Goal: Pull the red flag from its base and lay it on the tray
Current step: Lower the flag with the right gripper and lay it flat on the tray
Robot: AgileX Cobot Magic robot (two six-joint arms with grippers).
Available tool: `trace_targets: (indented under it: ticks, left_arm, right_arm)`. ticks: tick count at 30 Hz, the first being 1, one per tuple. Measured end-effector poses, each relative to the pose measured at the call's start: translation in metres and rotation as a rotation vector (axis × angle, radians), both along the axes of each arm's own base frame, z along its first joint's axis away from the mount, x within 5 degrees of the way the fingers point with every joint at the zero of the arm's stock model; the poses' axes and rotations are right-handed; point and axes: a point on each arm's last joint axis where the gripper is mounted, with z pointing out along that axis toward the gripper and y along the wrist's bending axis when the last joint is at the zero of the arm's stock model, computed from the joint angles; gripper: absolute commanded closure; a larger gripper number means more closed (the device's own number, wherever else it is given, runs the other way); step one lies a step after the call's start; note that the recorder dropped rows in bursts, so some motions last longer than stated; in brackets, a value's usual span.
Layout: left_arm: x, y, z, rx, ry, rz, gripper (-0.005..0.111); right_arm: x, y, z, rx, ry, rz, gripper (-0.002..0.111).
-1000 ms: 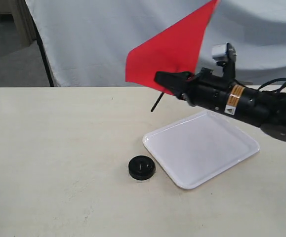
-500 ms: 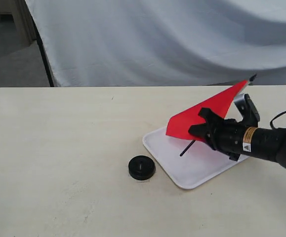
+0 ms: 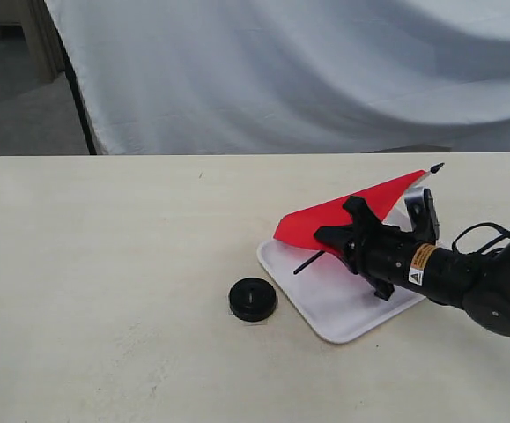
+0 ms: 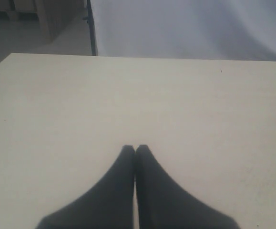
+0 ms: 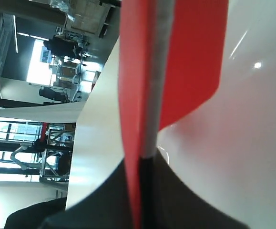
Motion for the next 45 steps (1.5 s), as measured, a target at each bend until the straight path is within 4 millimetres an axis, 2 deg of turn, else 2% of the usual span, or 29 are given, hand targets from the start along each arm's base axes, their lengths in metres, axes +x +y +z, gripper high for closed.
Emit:
trace_targets:
  ticks: [3,5,10,14,18,27,30,35,37,39,45]
  left_arm:
    - [0.0,0.0,0.0,0.0,0.0,0.0,0.107]
    - [0.0,0.0,0.0,0.0,0.0,0.0,0.107]
    - [0.0,0.0,0.0,0.0,0.0,0.0,0.107]
    - [0.0,0.0,0.0,0.0,0.0,0.0,0.107]
    - [0.0,0.0,0.0,0.0,0.0,0.0,0.107]
    - [0.0,0.0,0.0,0.0,0.0,0.0,0.107]
    - [0.0,0.0,0.0,0.0,0.0,0.0,0.107]
    - [0.0,0.0,0.0,0.0,0.0,0.0,0.107]
    - [0.0,0.0,0.0,0.0,0.0,0.0,0.107]
    - [0.0,0.0,0.0,0.0,0.0,0.0,0.107]
    - [0.0,0.0,0.0,0.0,0.0,0.0,0.107]
  right_arm:
    - [-0.001,0.0,0.012,-0.028,-0.014,0.015,0.109]
    - [-0.001,-0.001,0.028,-0.075,-0.026,0.024,0.109]
    - [-0.009,-0.004,0.058,-0.262,0.022,0.025,0.109]
    - [-0.022,-0.004,0.059,-0.311,0.097,-0.002,0.109]
    - [-0.034,-0.007,0.048,-0.306,0.17,-0.03,0.109]
    - [-0.035,-0.009,0.047,-0.295,0.187,-0.068,0.107]
    - [-0.035,-0.009,0.046,-0.303,0.181,-0.064,0.095]
    - [-0.035,-0.009,0.038,-0.311,0.205,-0.059,0.055]
    - [-0.035,-0.009,0.036,-0.312,0.21,-0.058,0.043]
    - [-0.035,-0.009,0.036,-0.307,0.208,-0.055,0.039]
    - [-0.035,-0.007,0.042,-0.288,0.177,-0.047,0.039]
